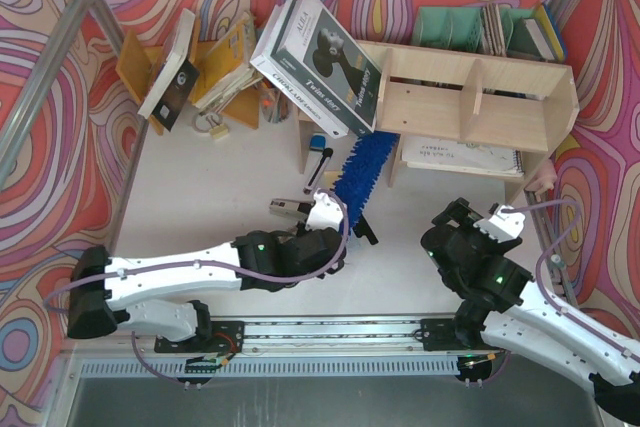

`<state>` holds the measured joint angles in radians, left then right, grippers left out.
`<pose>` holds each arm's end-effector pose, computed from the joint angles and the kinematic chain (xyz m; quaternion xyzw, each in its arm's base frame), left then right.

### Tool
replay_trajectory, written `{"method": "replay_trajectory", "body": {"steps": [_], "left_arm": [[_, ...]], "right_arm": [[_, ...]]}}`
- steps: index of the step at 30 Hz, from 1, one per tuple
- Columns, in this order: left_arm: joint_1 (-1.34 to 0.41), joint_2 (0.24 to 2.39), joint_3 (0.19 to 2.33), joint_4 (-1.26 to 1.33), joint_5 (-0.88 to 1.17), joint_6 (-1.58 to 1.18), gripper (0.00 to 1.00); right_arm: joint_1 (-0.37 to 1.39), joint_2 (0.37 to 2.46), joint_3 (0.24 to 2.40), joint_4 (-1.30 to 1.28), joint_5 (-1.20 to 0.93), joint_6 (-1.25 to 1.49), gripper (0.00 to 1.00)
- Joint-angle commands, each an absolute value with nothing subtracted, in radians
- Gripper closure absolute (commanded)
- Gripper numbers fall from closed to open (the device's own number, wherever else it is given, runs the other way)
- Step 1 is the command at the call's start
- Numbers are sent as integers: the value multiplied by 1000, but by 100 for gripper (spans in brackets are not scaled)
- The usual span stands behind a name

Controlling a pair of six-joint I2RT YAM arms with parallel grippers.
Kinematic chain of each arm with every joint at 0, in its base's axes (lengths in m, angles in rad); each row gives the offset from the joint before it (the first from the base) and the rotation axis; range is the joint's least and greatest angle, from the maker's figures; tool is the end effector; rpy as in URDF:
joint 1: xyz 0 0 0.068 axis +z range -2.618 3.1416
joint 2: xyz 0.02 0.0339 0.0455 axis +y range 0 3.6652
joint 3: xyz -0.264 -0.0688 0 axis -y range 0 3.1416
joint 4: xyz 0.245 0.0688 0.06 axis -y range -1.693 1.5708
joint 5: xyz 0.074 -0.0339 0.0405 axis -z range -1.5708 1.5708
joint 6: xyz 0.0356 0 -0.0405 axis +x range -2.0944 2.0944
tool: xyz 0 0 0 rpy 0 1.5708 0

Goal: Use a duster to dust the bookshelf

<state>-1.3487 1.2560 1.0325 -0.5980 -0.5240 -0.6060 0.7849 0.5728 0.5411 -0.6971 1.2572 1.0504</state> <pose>0.0751 -0.2515 0.2920 0.2379 0.8720 -0.1582 0.3975 0.1006 0.0526 0.2522 0.3359 0.6999 -0.0636 0.6271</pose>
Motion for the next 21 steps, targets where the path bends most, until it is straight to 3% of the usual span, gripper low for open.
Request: {"method": "replay_trajectory", "body": {"steps": [1,21], "left_arm": [[-1363,1316,1014,-529,-476,-576,100],[-1362,1237,1060,-551,-540,-512,100]], "right_arm": [[784,583,538,-701,1291,1053,1],[784,576,534,-690,1288,1044,1]]}}
